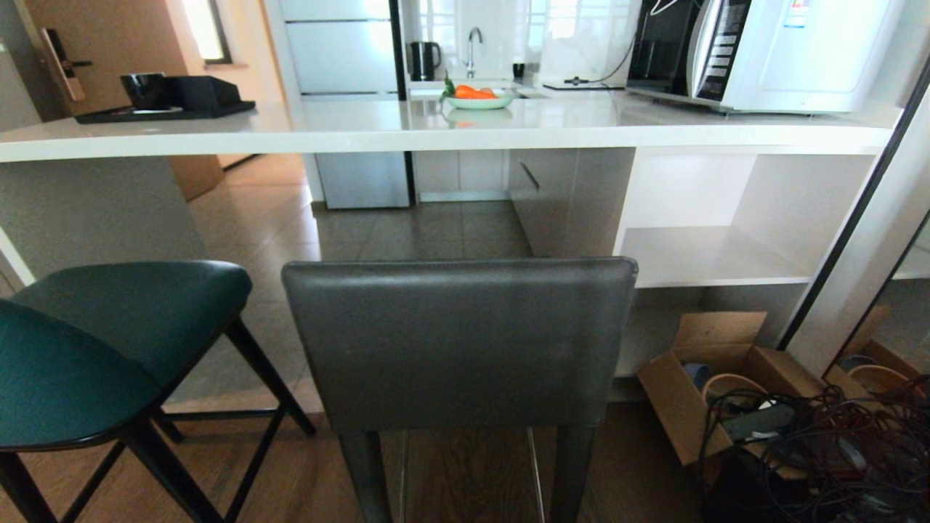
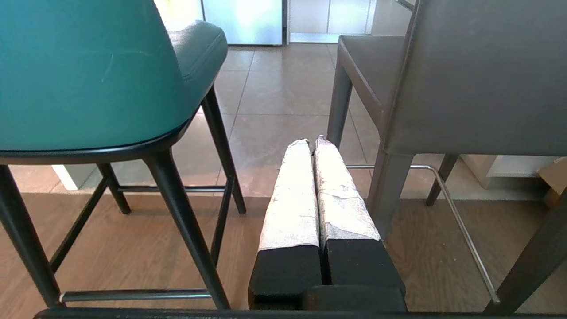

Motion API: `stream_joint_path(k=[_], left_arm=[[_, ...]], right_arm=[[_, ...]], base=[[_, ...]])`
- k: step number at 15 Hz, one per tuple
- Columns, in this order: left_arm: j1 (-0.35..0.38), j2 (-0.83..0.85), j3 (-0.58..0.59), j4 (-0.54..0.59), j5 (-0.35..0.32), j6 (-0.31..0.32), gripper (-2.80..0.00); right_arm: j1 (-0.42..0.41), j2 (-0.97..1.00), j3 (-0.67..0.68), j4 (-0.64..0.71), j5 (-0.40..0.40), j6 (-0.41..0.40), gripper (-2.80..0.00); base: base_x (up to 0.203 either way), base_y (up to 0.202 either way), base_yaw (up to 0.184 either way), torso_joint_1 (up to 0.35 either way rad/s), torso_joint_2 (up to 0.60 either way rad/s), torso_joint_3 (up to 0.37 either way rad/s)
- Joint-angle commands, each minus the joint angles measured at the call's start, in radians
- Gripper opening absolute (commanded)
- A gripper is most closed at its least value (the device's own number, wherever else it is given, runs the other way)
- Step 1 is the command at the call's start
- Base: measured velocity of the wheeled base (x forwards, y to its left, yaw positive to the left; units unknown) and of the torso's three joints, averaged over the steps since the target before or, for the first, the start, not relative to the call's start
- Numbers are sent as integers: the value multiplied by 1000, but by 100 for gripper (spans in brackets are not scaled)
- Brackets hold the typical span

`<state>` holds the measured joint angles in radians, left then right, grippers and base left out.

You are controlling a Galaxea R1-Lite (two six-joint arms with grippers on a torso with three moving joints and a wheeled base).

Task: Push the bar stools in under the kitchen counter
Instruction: Push the gray chair back under the dining table

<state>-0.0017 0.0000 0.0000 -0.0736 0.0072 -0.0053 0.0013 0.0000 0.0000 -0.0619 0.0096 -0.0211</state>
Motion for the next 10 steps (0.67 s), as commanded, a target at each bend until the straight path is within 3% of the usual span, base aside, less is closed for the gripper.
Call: stream_joint_path(k=[1, 10], left_arm=[[0, 2, 32, -1, 0, -1, -280], [0, 2, 32, -2, 0, -1, -280]], right_arm=[[0, 2, 25, -1, 0, 0, -280], [0, 2, 25, -1, 0, 0, -280]], base=[[0, 0, 0, 0, 0, 0], [0, 0, 0, 0, 0, 0]])
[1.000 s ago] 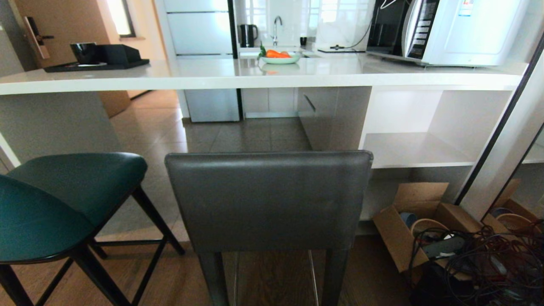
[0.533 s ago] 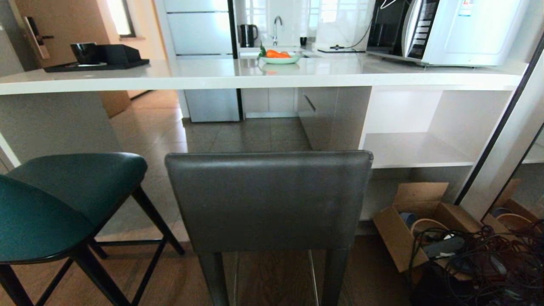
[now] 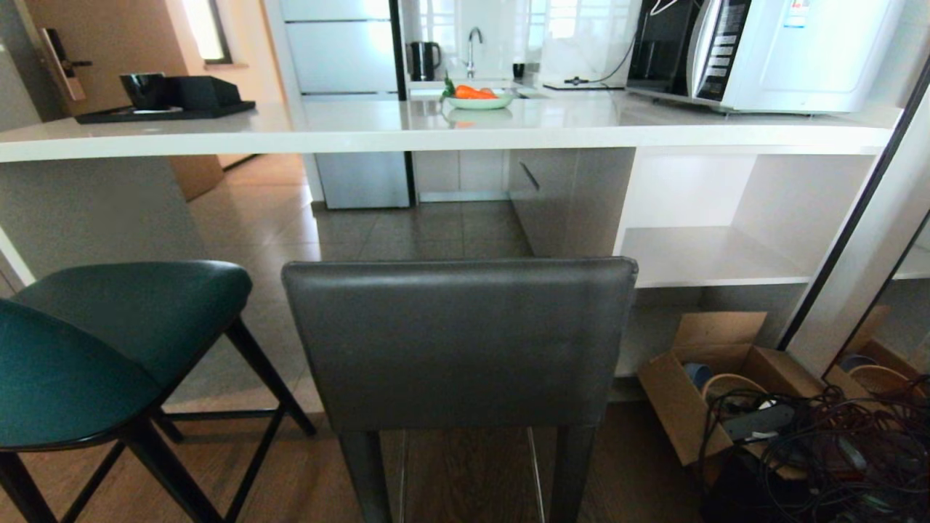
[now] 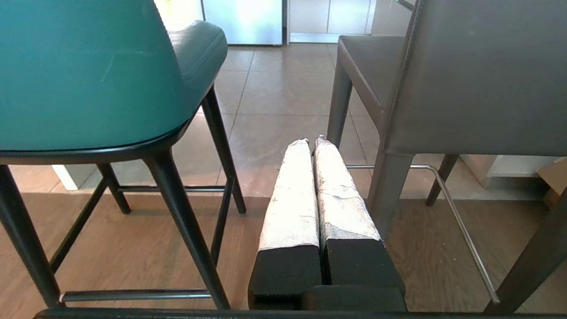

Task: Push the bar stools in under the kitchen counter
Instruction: Push the gray chair back under the dining table

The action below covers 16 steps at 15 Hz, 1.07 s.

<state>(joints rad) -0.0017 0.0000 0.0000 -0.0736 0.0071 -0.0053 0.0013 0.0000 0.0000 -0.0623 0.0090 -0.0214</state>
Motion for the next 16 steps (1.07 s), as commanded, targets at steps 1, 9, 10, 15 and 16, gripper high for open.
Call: stream_joint_path(k=[1, 9, 10, 15, 16], left_arm=[[0, 2, 32, 0, 1, -1, -280], [0, 2, 32, 0, 1, -1, -280], [0, 2, 32, -1, 1, -1, -280], [0, 2, 32, -2, 1, -1, -280], [0, 2, 32, 0, 1, -1, -280]], right_arm=[[0, 2, 25, -1, 0, 0, -280], [0, 2, 25, -1, 0, 0, -280], [0, 2, 25, -1, 0, 0, -280], [0, 2, 25, -1, 0, 0, -280], [0, 2, 25, -1, 0, 0, -280]], base=[[0, 0, 0, 0, 0, 0], [0, 0, 0, 0, 0, 0], [0, 0, 0, 0, 0, 0], [0, 0, 0, 0, 0, 0], [0, 0, 0, 0, 0, 0]])
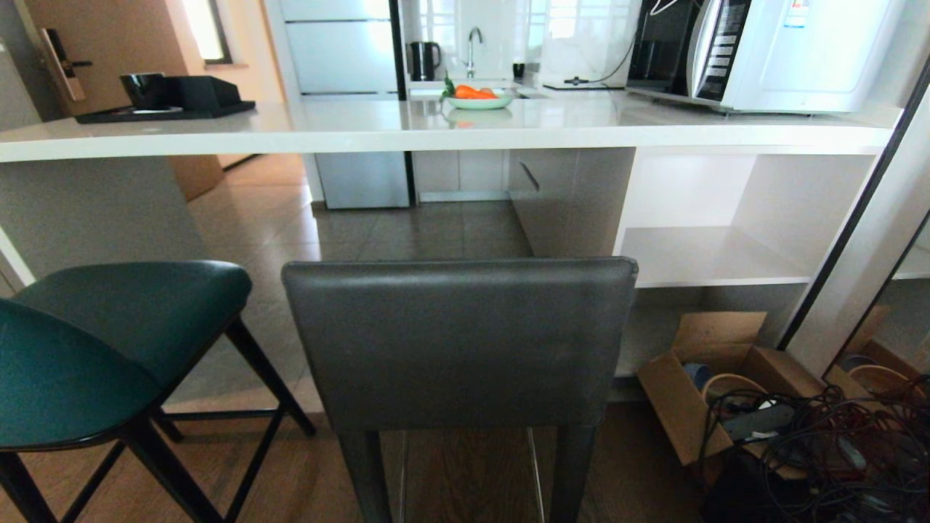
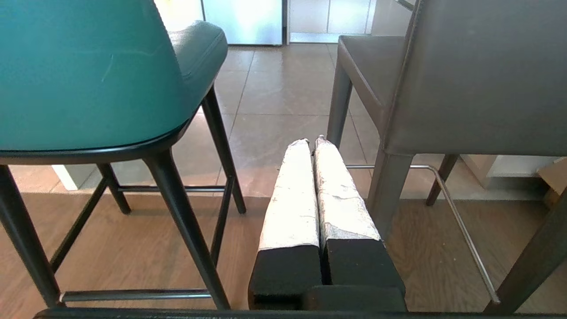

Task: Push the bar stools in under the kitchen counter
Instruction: Push the gray chair back under the dining table

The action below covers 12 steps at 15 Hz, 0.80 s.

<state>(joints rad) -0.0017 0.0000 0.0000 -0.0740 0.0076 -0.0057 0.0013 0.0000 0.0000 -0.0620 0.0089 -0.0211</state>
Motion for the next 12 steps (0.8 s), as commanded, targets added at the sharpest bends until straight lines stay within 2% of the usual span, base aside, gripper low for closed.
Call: stream_joint_path(k=[1, 12], left_arm=[[0, 2, 32, 0, 0, 0, -280], [0, 2, 32, -1, 0, 0, -280]], right_arm=[[0, 2, 25, -1, 0, 0, -280], [0, 2, 25, -1, 0, 0, -280]], base=[[0, 0, 0, 0, 0, 0], [0, 0, 0, 0, 0, 0]])
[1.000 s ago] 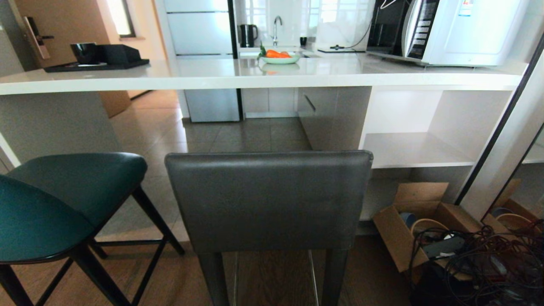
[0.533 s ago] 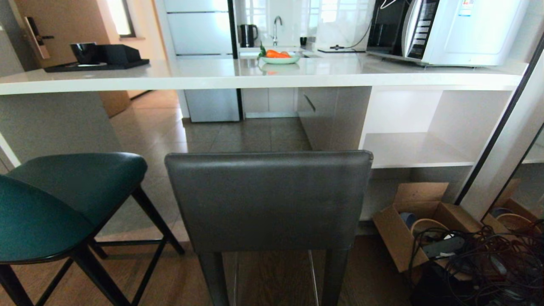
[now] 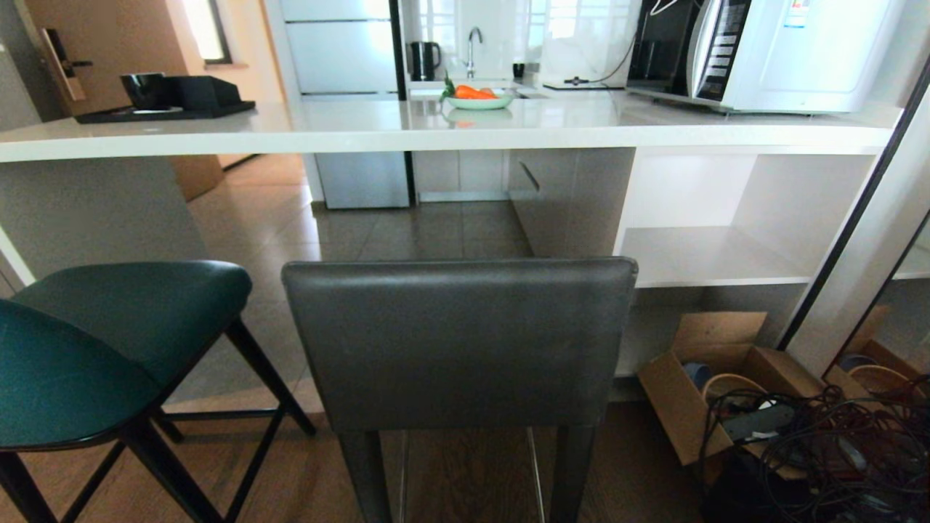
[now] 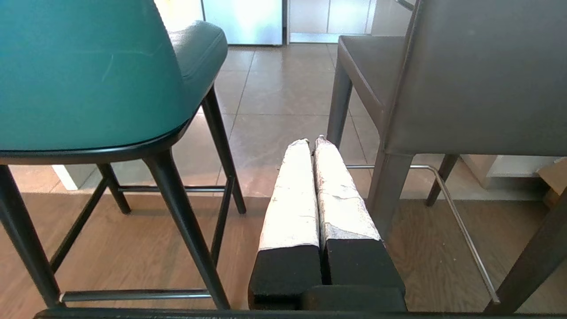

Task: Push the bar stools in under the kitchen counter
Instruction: Push the gray chair back under the dining table

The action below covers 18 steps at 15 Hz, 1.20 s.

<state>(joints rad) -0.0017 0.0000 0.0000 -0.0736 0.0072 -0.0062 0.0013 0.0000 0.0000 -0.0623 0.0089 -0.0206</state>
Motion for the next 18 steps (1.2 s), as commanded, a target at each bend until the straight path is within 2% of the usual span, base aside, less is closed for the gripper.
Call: stream_joint_path(k=[1, 18], left_arm=[[0, 2, 32, -2, 0, 0, -280], [0, 2, 32, -2, 0, 0, -280]], right_arm=[[0, 2, 25, -1, 2, -1, -280], [0, 2, 25, -1, 0, -2, -280]], base=[[0, 0, 0, 0, 0, 0], [0, 0, 0, 0, 0, 0]])
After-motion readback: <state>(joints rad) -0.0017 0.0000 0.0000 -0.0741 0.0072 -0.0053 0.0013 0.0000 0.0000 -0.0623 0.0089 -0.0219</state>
